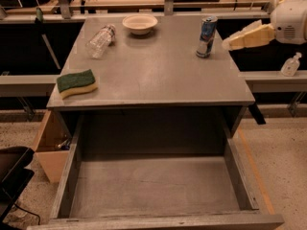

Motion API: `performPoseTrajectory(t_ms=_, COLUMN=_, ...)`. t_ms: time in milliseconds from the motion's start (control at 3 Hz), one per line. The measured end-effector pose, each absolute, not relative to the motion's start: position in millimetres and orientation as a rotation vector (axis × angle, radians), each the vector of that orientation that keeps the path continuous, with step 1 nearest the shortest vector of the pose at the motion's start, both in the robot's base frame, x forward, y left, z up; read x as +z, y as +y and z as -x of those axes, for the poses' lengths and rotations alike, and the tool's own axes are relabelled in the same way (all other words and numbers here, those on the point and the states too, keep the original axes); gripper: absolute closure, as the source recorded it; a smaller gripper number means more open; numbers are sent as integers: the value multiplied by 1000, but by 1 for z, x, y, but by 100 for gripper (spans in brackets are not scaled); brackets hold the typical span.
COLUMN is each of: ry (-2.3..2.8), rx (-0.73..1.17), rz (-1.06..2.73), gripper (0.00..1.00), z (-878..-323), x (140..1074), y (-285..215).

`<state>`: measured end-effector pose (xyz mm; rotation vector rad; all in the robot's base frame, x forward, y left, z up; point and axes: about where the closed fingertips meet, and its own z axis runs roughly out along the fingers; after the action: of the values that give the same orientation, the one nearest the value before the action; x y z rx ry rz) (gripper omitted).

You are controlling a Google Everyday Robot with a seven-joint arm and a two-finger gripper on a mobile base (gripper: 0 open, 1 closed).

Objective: Move redbull can near sponge

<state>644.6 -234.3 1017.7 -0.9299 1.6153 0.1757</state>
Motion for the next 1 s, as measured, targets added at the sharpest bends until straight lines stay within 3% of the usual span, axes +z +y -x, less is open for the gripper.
performPoseTrajectory(t_ms=1000, ry=1546, rx=212, rz=733, gripper=0, z=-770, x=983, y=-242)
